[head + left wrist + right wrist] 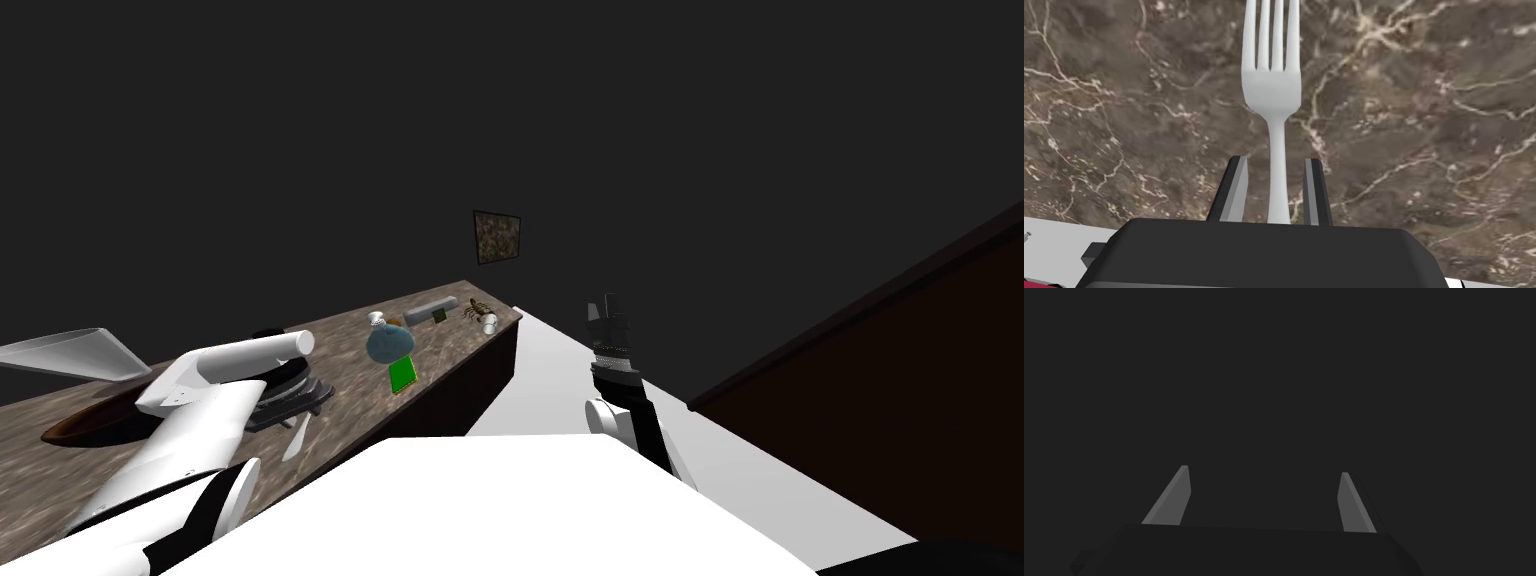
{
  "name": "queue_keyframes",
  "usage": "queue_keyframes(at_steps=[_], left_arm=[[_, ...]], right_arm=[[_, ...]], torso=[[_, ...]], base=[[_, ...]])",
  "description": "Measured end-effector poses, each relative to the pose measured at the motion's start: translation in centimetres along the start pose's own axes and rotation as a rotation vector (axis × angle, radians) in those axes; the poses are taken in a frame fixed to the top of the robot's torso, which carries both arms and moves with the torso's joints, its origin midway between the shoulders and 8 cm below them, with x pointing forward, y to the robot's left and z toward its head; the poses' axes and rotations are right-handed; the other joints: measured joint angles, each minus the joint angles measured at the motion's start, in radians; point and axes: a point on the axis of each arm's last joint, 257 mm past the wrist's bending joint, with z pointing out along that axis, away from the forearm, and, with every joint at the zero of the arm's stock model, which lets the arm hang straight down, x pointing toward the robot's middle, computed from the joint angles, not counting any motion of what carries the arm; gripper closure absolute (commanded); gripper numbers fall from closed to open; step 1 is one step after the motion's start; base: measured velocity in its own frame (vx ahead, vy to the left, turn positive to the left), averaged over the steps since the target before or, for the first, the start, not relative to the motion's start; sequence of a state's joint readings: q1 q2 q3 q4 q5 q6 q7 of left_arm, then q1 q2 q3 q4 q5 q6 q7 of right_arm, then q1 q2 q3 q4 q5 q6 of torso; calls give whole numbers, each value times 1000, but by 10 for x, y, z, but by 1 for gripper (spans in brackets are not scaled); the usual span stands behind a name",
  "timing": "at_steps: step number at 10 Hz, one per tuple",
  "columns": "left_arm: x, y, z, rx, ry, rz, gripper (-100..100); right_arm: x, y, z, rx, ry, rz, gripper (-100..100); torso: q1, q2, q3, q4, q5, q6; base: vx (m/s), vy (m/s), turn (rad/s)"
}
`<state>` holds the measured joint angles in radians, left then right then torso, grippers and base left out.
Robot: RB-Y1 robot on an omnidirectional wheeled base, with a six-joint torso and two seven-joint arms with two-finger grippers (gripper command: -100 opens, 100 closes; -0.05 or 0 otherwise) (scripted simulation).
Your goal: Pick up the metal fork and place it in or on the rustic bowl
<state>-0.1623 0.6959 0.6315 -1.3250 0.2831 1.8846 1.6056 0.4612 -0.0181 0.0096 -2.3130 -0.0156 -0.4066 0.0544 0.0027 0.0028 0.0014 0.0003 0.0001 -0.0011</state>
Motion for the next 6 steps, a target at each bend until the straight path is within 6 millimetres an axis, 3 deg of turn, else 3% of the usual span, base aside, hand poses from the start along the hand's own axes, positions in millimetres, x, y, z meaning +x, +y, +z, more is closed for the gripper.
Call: queue_keyframes(at_steps=[3,6], left_arm=[[33,24,-12,-64,85,9,100],[52,50,-19,-126,129,21,100]], right_arm=[[0,0,0,0,0,0,0],[0,0,0,0,0,0,0]], torso=[[4,3,2,1,1,0],[1,1,1,0,1,0]], base=[[-103,108,-60],[-84,67,-42]])
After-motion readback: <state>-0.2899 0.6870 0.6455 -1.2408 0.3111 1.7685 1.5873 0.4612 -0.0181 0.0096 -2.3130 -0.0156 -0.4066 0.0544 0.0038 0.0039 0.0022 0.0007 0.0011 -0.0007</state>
